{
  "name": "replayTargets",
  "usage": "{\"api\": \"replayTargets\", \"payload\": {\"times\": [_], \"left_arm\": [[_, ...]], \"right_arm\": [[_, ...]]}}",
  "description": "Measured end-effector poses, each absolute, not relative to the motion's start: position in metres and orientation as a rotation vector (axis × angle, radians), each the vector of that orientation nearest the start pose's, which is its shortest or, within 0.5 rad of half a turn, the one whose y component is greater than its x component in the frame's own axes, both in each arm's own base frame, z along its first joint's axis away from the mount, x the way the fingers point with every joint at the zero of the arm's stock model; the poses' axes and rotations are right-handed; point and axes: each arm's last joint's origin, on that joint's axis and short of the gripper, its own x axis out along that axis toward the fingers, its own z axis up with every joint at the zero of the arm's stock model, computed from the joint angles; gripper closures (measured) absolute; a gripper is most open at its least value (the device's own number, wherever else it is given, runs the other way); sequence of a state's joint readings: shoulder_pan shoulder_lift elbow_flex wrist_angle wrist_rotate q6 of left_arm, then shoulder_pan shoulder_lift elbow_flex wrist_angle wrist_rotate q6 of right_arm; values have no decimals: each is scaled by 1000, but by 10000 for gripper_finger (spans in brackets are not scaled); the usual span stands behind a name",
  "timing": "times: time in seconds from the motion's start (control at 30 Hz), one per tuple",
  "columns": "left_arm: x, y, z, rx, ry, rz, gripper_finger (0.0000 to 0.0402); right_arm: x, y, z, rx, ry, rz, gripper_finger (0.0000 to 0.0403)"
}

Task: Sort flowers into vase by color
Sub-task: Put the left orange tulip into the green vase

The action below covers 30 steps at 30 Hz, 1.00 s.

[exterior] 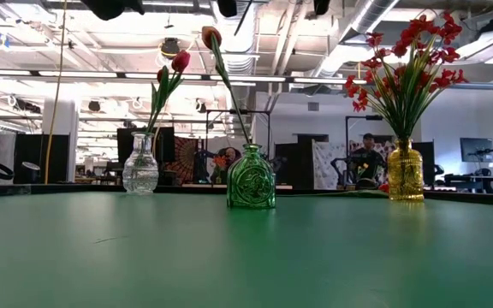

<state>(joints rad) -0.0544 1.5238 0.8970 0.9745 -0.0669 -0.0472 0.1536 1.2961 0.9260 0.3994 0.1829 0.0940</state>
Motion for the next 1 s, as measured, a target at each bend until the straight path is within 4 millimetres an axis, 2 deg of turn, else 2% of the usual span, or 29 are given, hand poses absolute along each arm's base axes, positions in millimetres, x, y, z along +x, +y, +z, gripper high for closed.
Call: {"api": "replayTargets", "payload": {"times": [0.23, 0.4, 0.57, 0.8, 0.93, 1.0], "left_arm": [[332, -16, 305, -77, -349, 2, 401], [332, -16, 303, -97, -329, -4, 395], [332, -17, 296, -63, -203, -11, 356], [307, -15, 307, -43, -3, 2, 288], [284, -14, 316, -34, 91, 5, 269], [275, -13, 320, -31, 120, 6, 266]], "right_arm": [[292, 39, 328, 101, -29, -31, 384], [292, 39, 325, 97, -2, -32, 385], [290, 42, 319, 86, 60, -25, 384], [280, 44, 319, 94, 134, -62, 385], [284, 43, 313, 99, 140, -73, 385], [288, 42, 304, 94, 172, -83, 385]]}}
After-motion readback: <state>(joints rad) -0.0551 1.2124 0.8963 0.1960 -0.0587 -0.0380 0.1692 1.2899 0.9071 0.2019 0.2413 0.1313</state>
